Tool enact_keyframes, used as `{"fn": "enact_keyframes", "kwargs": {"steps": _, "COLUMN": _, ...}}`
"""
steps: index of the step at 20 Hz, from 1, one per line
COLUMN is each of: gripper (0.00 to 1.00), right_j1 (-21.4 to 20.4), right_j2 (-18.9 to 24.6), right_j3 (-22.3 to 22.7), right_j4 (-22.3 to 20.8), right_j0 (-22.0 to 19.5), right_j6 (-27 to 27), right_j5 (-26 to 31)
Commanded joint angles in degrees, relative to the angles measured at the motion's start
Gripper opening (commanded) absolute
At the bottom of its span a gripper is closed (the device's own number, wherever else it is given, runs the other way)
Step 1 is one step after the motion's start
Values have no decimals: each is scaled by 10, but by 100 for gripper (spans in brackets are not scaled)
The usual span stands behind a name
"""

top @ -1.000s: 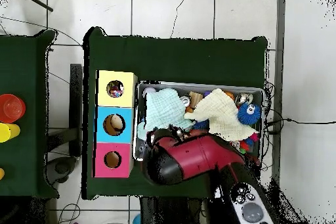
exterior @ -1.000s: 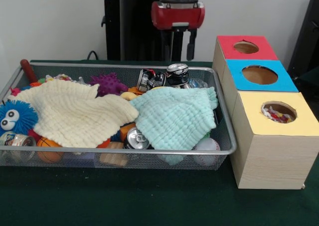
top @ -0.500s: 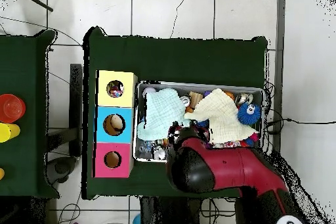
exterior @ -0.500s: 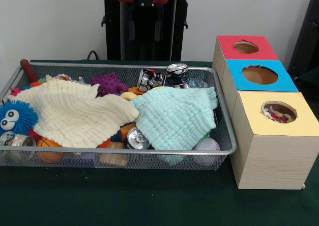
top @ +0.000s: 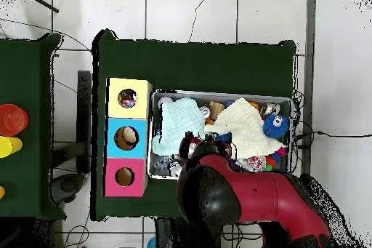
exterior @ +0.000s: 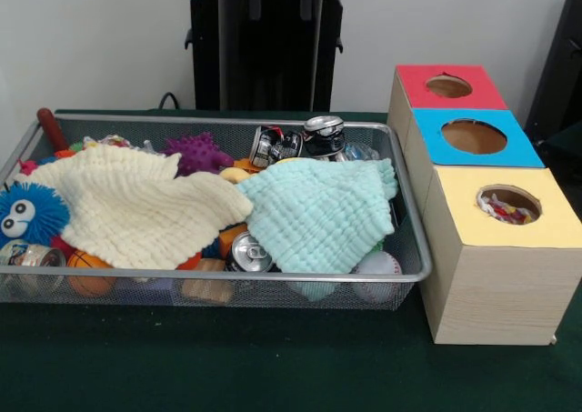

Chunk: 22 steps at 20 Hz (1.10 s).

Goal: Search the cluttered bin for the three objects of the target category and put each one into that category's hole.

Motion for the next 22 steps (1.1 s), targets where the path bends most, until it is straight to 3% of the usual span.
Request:
{"fn": "enact_keyframes", "kwargs": {"steps": 1, "gripper": 100, "right_j1": -17, "right_j2": 28, "right_j3": 1, "right_j4": 14, "right_j0": 12, "right_j6": -49, "right_j5": 107}}
{"fn": "enact_keyframes", "kwargs": {"steps": 5, "gripper": 100, "right_j1": 43, "right_j2": -3, "right_j3": -16, "right_j4": -63, "right_j0": 45, "right_j6": -18, "right_j5": 60}}
{"fn": "enact_keyframes", "kwargs": {"steps": 22, "gripper": 100, "right_j1": 230, "right_j2": -140, "right_j3": -100, "right_j4": -187, "right_j0": 143, "right_j6": 71, "right_j5": -35}}
